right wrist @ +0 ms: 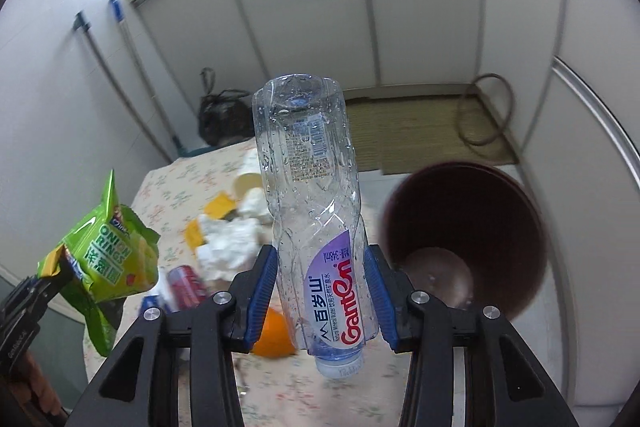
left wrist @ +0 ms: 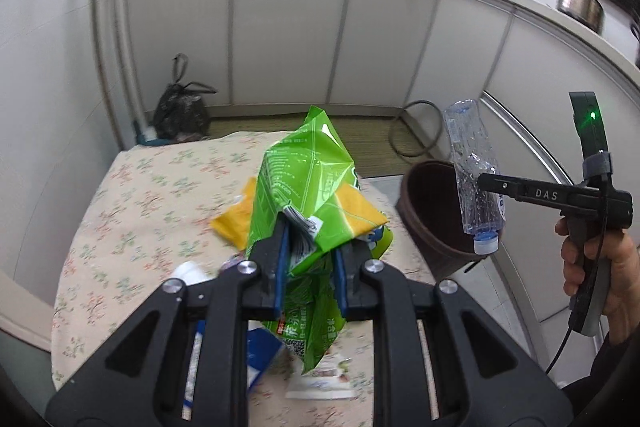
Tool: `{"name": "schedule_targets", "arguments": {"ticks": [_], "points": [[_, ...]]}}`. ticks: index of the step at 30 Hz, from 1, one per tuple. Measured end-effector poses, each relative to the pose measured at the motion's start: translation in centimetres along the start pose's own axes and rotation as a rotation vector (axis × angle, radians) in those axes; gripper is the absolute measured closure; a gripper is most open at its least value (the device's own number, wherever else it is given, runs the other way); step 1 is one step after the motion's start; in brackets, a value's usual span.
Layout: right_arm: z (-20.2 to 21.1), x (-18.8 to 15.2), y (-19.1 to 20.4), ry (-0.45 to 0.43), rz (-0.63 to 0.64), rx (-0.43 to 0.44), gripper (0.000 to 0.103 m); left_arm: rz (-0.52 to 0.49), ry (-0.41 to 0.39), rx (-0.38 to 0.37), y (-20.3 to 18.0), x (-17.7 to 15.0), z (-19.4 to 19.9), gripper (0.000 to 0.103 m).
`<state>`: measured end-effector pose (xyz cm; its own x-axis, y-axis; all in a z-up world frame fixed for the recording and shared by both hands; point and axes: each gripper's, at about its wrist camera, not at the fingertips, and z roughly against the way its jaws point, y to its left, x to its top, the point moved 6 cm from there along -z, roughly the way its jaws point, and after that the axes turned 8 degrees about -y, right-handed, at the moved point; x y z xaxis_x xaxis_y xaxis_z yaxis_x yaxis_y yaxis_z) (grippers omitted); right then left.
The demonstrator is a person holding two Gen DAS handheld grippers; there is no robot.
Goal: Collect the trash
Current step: 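Carry the green bag and bottle over the brown bucket and release both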
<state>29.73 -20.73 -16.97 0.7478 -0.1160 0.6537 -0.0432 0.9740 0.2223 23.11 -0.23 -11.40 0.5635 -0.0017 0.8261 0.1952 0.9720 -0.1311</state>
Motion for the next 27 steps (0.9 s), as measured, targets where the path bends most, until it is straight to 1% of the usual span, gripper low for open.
{"name": "schedule_targets", "arguments": {"ticks": [3, 6, 10, 12, 16, 18, 22, 27], "points": [[0.6, 0.0, -4.2, -0.007, -0.051, -0.041, 0.057, -0.039, 0.008, -0.058, -4.2, 0.2, -1.6, 0.082], [1.1, -0.1, -8.0, -0.024, -0.101, -0.072, 0.057, -0.048, 0.038, -0.131, -8.3, 0.2, -3.8, 0.082], [1.0, -0.4, -12.0, -0.029, -0.160, -0.102, 0.057, -0.093, 0.107, -0.212, -13.9, -0.3, -7.8, 0.082], [0.7, -0.5, -14.0, -0.031, -0.189, -0.118, 0.057, -0.116, 0.145, -0.235, -15.9, -0.7, -9.6, 0.082], [-0.3, -0.7, -16.3, -0.026, -0.227, -0.138, 0.057, -0.122, 0.219, -0.254, -19.0, -1.5, -13.9, 0.082], [-0.8, -0.7, -17.0, -0.026, -0.235, -0.145, 0.057, -0.114, 0.241, -0.259, -20.1, -1.7, -15.6, 0.082], [-0.9, -0.8, -19.0, -0.032, -0.267, -0.149, 0.057, -0.132, 0.250, -0.252, -22.7, -2.0, -18.2, 0.082], [-2.3, -1.3, -20.5, -0.026, -0.302, -0.154, 0.057, -0.132, 0.285, -0.236, -23.5, -2.4, -21.0, 0.080]]}}
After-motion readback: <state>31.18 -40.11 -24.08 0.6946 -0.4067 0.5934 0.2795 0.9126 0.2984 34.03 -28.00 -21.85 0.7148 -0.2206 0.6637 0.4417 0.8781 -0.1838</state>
